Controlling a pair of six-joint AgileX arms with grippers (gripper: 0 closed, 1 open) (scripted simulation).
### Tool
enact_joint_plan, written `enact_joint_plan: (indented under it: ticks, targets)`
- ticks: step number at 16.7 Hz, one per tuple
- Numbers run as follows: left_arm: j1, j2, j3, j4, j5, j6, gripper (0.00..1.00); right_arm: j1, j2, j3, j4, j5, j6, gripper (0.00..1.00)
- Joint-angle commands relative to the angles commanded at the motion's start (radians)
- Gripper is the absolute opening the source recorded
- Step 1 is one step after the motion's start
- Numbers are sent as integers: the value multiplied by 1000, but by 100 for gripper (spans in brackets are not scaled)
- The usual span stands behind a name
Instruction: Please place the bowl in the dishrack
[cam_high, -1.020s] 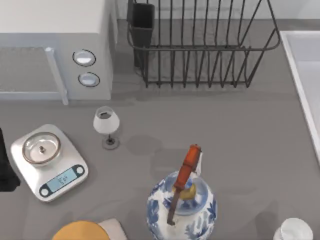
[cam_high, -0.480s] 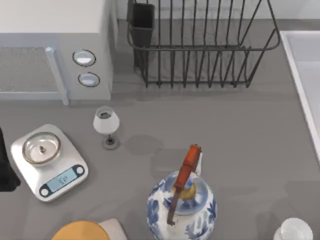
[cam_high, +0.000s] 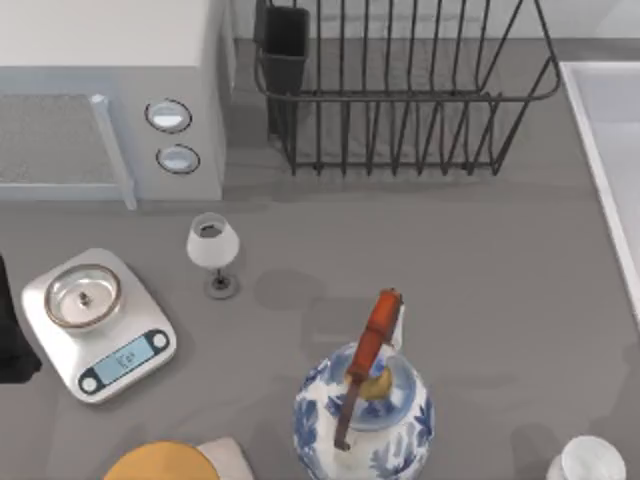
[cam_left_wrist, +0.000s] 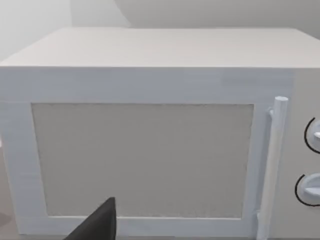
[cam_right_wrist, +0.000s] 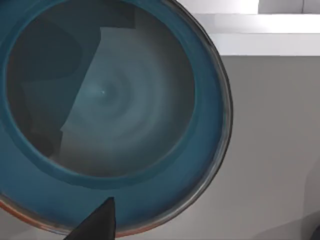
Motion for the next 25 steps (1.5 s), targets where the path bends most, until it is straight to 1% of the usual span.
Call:
enact_joint_plan:
  ticks: [3,5,11,13,18,25]
  targets:
    - [0,0,0,0,0,0,100,5,-2,-5,6,1,2,100]
    - [0,0,0,0,0,0,100,6,13,-32,43,1,6,100]
    - [0,0,0,0,0,0,100,19,125,-197,335,2,22,100]
    - [0,0,0,0,0,0,100,22,153,-234,391,2,24,100]
    - [0,0,0,0,0,0,100,23,160,-244,406,2,25,100]
    - [0,0,0,0,0,0,100,23,160,-244,406,2,25,47]
